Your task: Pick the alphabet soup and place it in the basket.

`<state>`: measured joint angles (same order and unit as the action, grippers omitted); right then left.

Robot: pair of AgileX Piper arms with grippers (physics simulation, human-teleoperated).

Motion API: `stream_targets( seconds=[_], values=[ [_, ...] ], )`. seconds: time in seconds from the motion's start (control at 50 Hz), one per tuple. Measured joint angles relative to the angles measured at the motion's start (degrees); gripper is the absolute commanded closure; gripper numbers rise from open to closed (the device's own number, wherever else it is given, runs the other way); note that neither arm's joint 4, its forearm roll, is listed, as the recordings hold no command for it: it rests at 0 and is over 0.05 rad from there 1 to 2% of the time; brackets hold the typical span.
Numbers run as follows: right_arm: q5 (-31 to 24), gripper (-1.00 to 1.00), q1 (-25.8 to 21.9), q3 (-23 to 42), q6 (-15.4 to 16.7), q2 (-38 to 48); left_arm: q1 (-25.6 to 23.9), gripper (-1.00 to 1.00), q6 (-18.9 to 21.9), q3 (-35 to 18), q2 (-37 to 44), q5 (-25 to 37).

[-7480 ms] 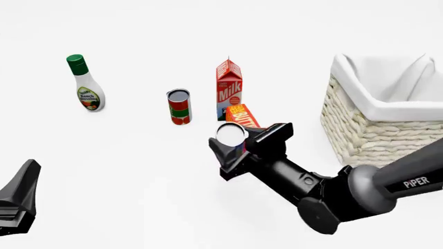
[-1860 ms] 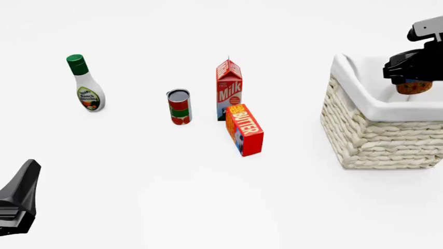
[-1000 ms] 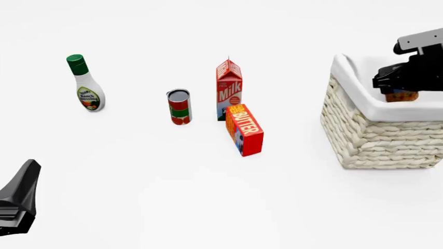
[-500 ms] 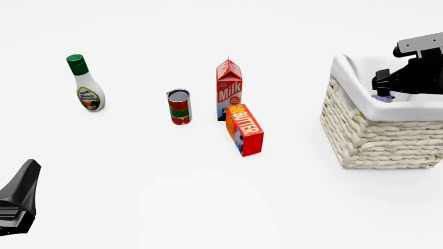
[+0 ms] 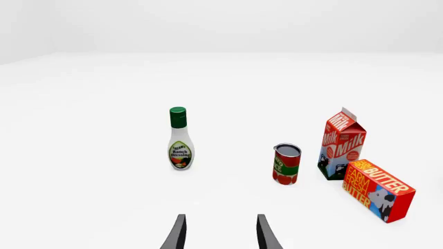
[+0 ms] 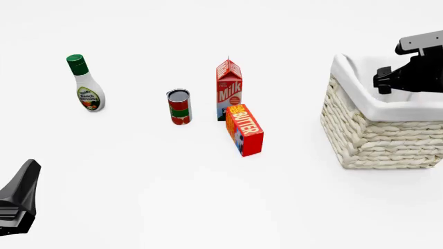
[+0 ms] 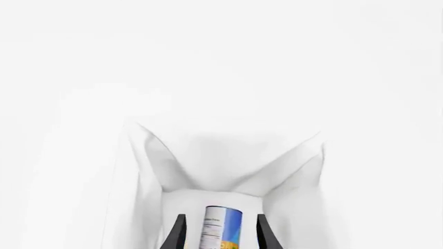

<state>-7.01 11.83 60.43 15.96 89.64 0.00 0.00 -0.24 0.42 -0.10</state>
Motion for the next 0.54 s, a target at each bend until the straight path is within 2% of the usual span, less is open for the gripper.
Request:
stream_targets(
  seconds=[0.54],
  values=[
    [-4.5,-1.0,-1.6,1.8,0.3,-6.8,0.0,-1.0,0.0,0.0,0.0,0.0]
  ],
)
